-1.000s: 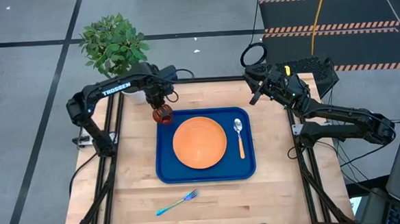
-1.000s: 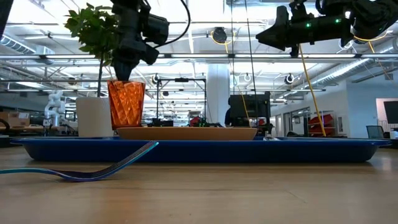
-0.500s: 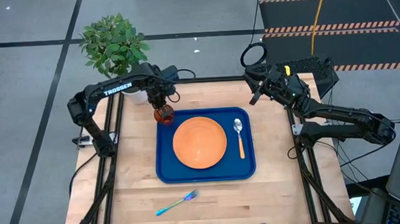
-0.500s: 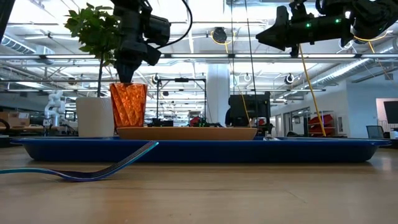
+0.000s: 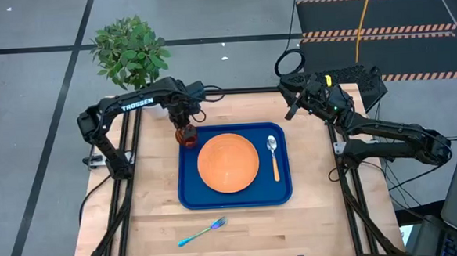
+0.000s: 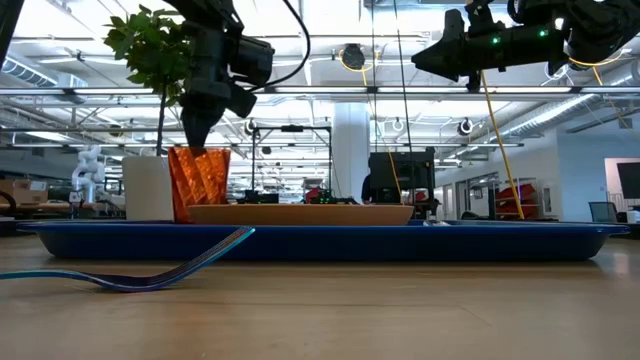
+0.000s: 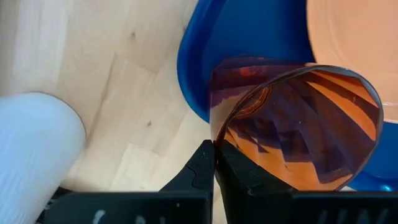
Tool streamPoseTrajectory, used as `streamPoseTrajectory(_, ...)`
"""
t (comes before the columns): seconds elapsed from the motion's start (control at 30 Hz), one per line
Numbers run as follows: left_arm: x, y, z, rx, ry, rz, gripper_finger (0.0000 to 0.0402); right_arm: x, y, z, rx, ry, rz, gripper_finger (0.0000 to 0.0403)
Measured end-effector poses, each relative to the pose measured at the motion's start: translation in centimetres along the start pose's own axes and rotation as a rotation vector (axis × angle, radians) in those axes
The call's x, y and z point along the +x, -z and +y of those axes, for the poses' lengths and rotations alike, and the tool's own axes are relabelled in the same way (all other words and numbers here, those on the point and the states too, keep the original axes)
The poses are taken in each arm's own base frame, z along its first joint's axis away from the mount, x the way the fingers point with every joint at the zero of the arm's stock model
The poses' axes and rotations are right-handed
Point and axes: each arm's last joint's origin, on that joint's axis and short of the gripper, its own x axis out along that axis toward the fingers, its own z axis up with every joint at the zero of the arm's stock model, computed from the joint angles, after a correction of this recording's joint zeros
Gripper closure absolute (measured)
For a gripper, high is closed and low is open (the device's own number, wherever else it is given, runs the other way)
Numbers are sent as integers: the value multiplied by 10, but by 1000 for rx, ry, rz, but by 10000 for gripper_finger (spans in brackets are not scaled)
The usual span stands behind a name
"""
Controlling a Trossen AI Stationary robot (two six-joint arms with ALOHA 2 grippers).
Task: Pick and place plate/cup/fork/spoon on tray
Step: Put the cup on the serving tray to the top left of the plate
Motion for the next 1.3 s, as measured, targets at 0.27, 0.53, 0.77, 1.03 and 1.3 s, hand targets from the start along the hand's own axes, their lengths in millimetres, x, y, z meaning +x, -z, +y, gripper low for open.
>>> streamPoseTrajectory(0.27,0,-5,1,6,-3,-51,392,0,0,0,0,0,0,303)
streamPoseTrajectory(0.53,0,-4,0,9,-2,-45,391,0,0,0,0,0,0,303)
streamPoseTrajectory(0.77,0,-4,0,9,-1,-43,385,0,0,0,0,0,0,303)
streamPoseTrajectory(1.03,0,-4,-3,57,33,-39,383,0,0,0,-4,0,0,303)
streamPoseTrajectory(1.3,0,-4,-3,55,33,-40,365,0,0,0,-8,0,0,303)
